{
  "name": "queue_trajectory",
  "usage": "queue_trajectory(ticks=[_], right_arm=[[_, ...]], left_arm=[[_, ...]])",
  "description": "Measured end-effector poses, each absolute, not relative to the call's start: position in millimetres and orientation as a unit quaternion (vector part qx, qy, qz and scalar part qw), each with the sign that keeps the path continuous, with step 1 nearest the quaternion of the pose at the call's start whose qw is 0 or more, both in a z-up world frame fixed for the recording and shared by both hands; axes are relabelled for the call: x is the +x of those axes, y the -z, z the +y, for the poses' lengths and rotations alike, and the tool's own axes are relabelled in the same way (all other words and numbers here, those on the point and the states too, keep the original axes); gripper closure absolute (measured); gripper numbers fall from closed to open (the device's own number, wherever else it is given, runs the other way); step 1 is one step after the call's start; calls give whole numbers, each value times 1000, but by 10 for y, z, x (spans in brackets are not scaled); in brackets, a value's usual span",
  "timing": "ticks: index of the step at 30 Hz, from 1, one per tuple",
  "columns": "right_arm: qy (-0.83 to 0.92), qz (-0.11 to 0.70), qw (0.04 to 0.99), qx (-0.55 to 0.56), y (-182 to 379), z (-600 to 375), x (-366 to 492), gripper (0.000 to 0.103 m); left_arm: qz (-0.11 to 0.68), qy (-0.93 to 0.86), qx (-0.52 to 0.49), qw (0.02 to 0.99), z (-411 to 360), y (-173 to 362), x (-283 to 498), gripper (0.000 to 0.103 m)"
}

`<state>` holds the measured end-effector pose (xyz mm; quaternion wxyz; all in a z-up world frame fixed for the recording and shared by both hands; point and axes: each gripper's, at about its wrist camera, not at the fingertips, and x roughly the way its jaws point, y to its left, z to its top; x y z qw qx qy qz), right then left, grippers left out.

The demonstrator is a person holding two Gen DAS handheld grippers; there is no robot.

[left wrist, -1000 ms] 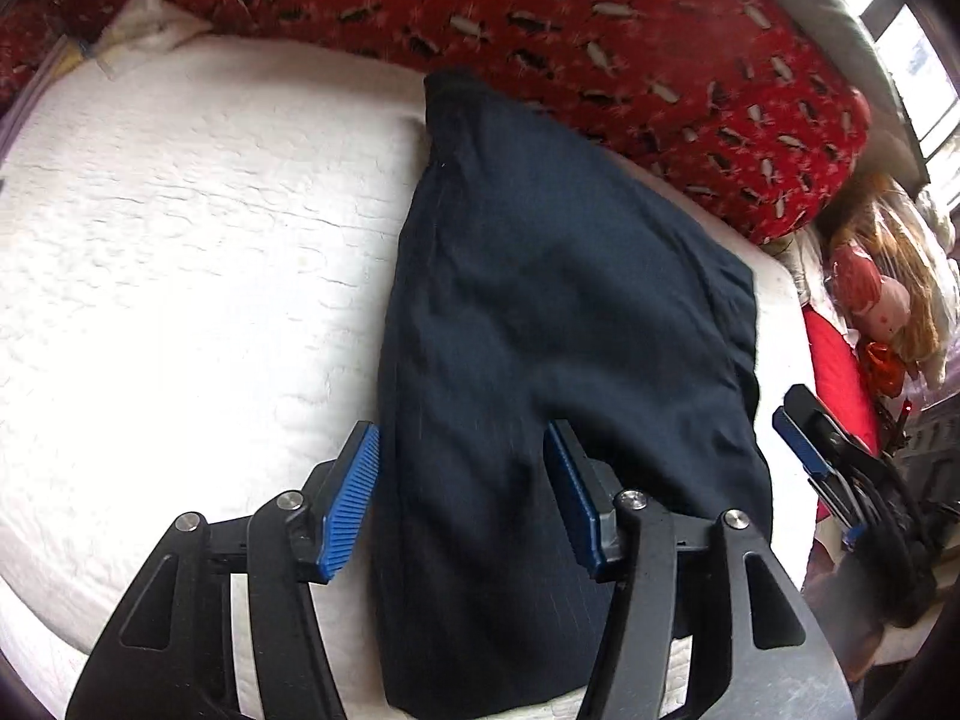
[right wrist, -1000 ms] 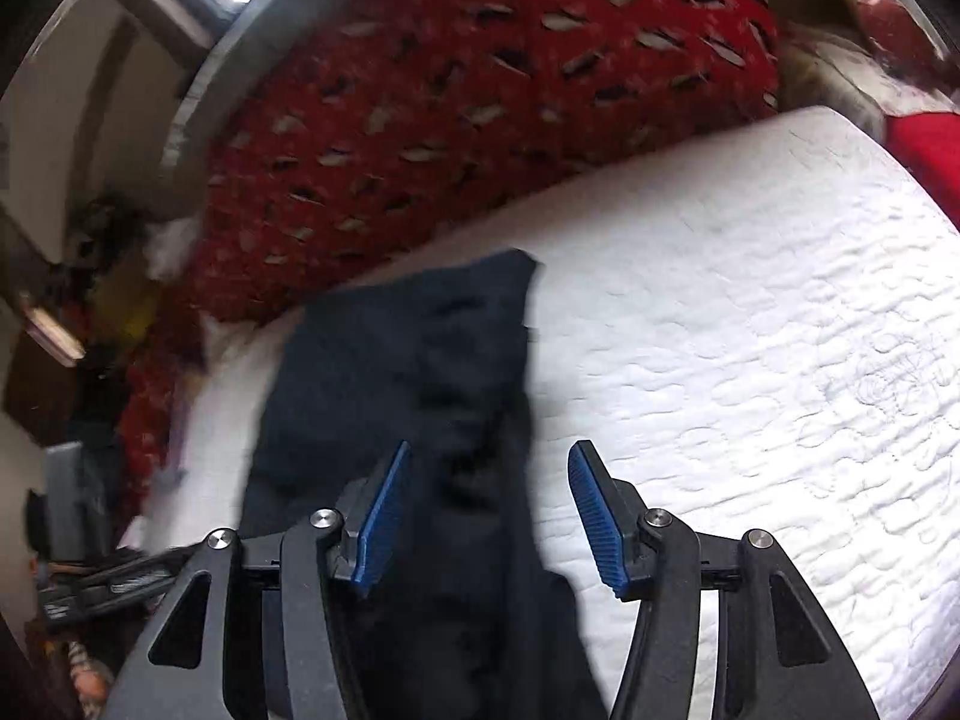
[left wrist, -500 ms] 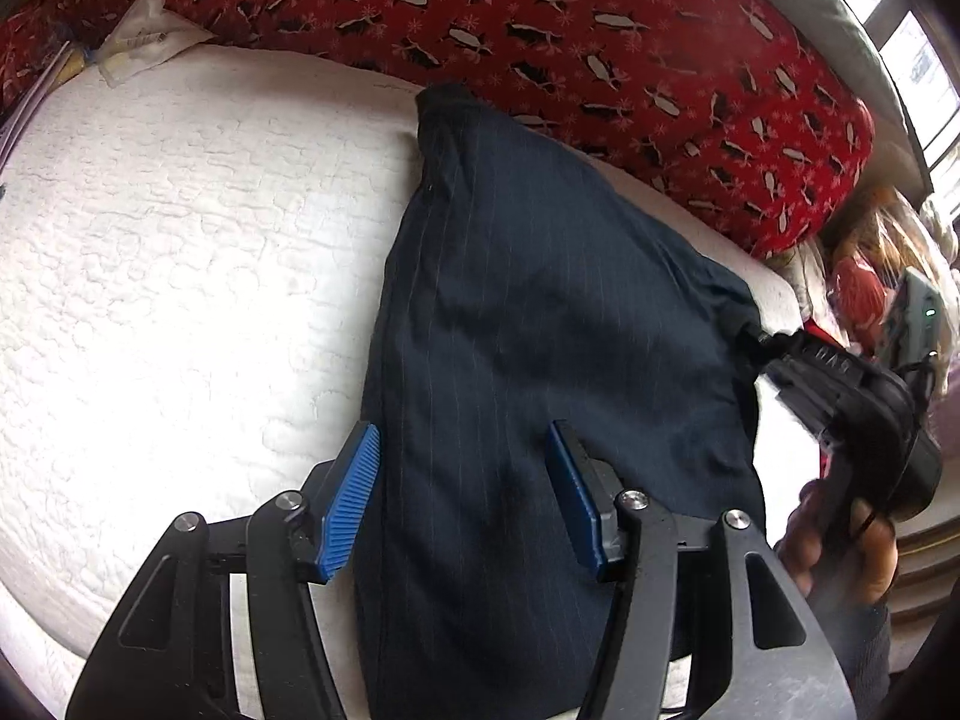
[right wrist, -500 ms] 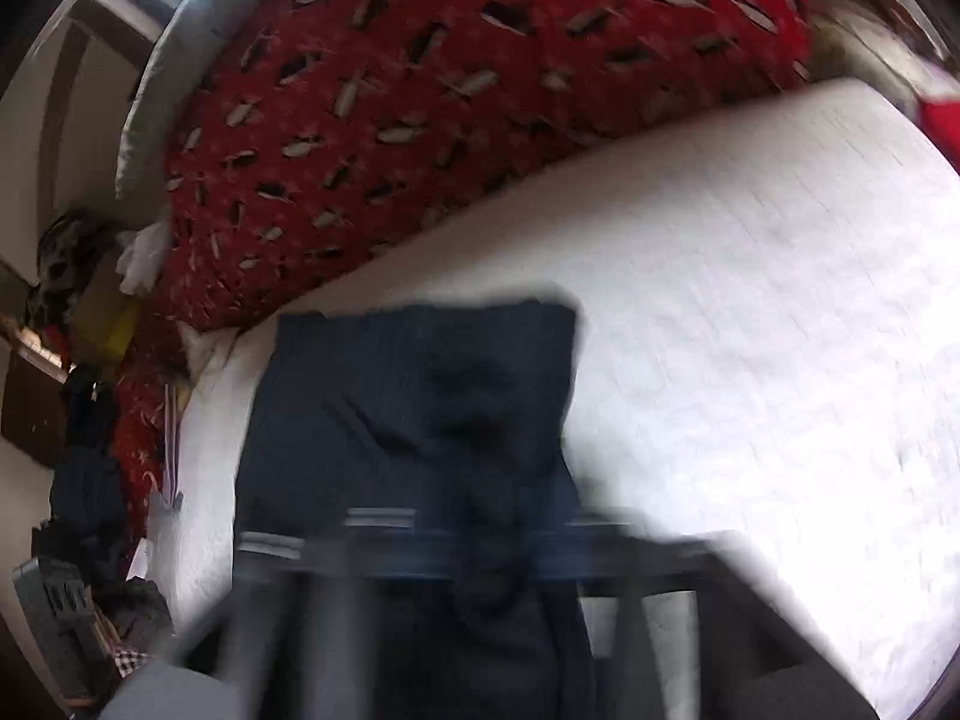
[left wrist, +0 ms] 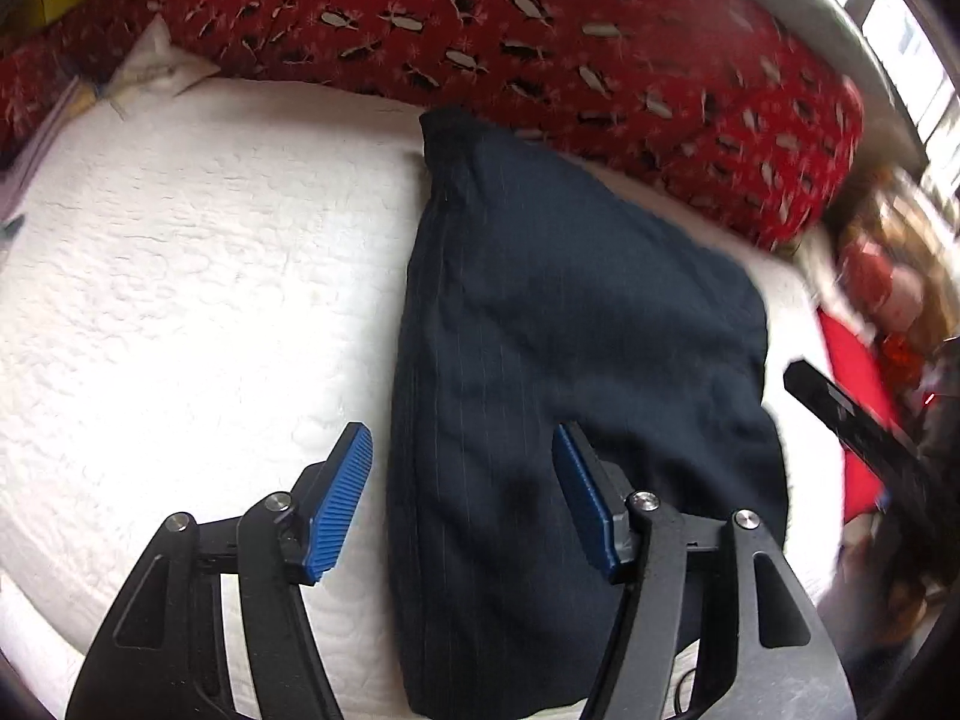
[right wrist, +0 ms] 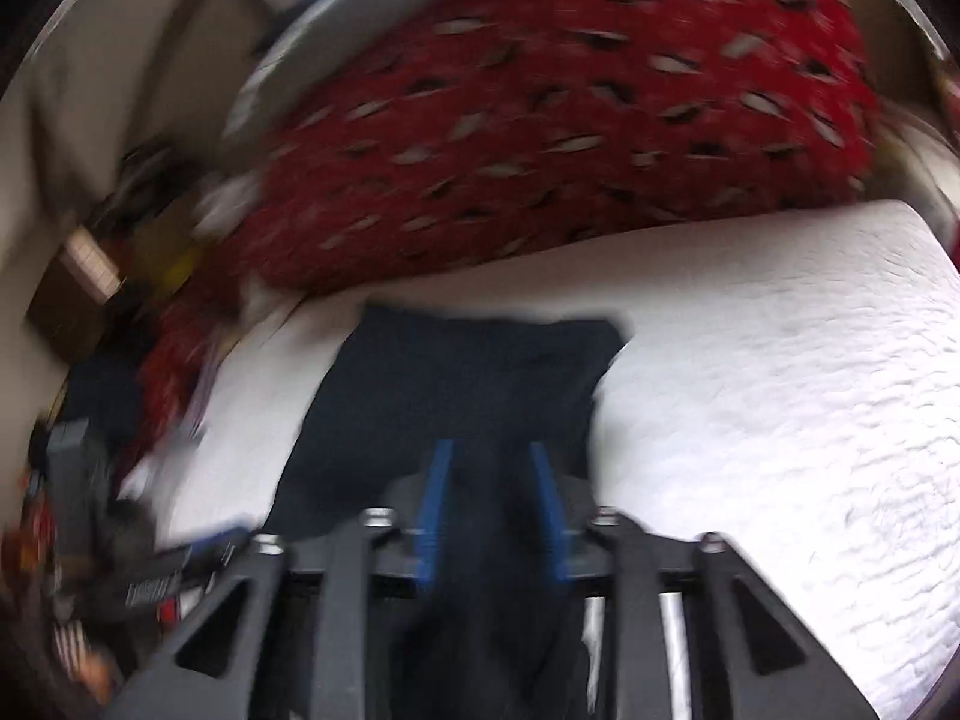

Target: Fold large clothes

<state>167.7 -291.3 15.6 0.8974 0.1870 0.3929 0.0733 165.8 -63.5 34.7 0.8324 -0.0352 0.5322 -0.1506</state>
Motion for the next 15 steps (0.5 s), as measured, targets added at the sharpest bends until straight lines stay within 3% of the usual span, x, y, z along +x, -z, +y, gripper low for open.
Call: queue_trajectory(ticks=[4, 10, 15], right_arm=[[28, 458, 886, 62, 258, -2821, 1522, 60], [53, 431, 891, 134, -50, -3007, 1114, 54], [76, 410, 902, 109, -316, -2855, 675, 29]], left_arm=[[543, 139, 19, 828, -808, -248, 1457, 41], [502, 139, 75, 850, -900, -444, 1025, 41], [493, 148, 75, 854, -882, -557, 793, 41]])
